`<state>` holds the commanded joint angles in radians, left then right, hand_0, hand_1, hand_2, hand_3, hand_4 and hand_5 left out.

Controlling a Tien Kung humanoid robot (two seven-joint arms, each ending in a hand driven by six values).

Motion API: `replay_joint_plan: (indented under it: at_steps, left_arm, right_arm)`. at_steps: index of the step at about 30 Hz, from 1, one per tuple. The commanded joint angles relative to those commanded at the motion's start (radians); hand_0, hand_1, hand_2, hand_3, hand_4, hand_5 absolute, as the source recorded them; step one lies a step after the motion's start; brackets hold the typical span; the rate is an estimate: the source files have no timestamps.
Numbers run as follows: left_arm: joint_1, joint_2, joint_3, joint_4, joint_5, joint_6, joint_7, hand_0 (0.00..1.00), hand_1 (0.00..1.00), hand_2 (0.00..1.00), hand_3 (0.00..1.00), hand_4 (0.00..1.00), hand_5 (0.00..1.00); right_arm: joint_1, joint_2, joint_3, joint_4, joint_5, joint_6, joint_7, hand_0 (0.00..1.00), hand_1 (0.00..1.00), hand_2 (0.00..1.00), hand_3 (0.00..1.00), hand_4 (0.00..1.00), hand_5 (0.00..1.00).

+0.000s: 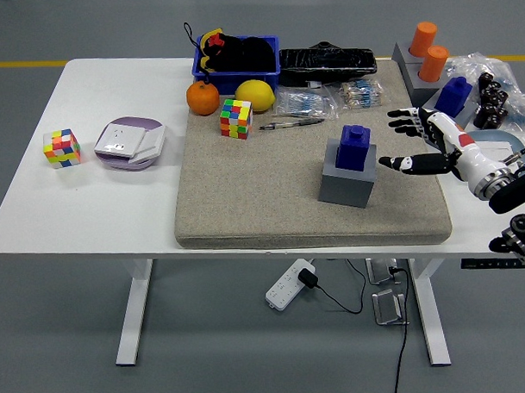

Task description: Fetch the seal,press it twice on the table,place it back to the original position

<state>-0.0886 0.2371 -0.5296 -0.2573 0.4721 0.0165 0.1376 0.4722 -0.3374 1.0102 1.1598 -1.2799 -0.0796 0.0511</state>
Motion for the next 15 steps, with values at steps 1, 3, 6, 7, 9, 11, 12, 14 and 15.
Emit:
replay_joint_plan:
  at_steps: [1,3,6,7,9,11,12,14,15]
  left_arm:
    - [0.0,0.0,0.0,0.0,0.0,0.0,0.0,0.718,0.693,0.684,0.719,0.634,0.237]
    - [-0.001,-0.001,0.0,0.0,0.0,0.0,0.0,0.718,0.693,0.684,0.719,0.634,0.237]
    - [-0.002,-0.001,-0.002,-0.001,0.001,0.001,-0.001,0.718,0.693,0.684,0.719,0.634,0.237]
    - [-0.002,-0.002,-0.002,-0.001,0.001,0.001,-0.001,0.718,0.693,0.684,0.719,0.633,0.235]
    - [-0.002,-0.003,-0.001,-0.002,0.001,0.0,-0.001,0.718,0.693,0.684,0.719,0.633,0.235]
    - [0.0,-0.004,0.0,-0.001,-0.001,0.0,0.0,0.718,0.693,0.684,0.719,0.633,0.235]
    - [0.001,-0.004,0.001,0.0,-0.002,0.0,0.0,0.718,0.693,0.684,0.719,0.633,0.235]
    - [0.002,-0.006,0.004,0.001,-0.004,-0.001,0.0,0.718,0.693,0.684,0.718,0.633,0.235]
    - [0.001,-0.006,0.006,0.001,-0.005,-0.002,0.0,0.718,0.693,0.684,0.718,0.633,0.235]
  right_arm:
    - [0.004,0.002,-0.007,-0.005,0.006,-0.01,0.008,0.881,0.84,0.84,0.857,0.975,0.053]
    - [0.011,0.007,-0.016,-0.013,0.016,-0.023,0.02,0.881,0.84,0.84,0.857,0.975,0.053]
    - [0.027,0.021,-0.033,-0.03,0.034,-0.047,0.045,0.881,0.84,0.84,0.857,0.975,0.053]
    - [0.033,0.026,-0.038,-0.035,0.039,-0.052,0.051,0.841,0.823,0.848,0.859,0.965,0.008]
    - [0.042,0.033,-0.046,-0.045,0.045,-0.057,0.059,0.841,0.823,0.848,0.859,0.965,0.008]
    - [0.052,0.039,-0.056,-0.054,0.053,-0.057,0.068,0.841,0.823,0.848,0.859,0.965,0.008]
    - [0.057,0.043,-0.061,-0.061,0.06,-0.055,0.072,0.841,0.823,0.848,0.859,0.965,0.008]
    - [0.067,0.048,-0.073,-0.075,0.073,-0.048,0.079,0.834,0.826,0.853,0.871,0.975,0.002]
    - [0.072,0.051,-0.078,-0.082,0.08,-0.041,0.082,0.834,0.826,0.853,0.871,0.975,0.002]
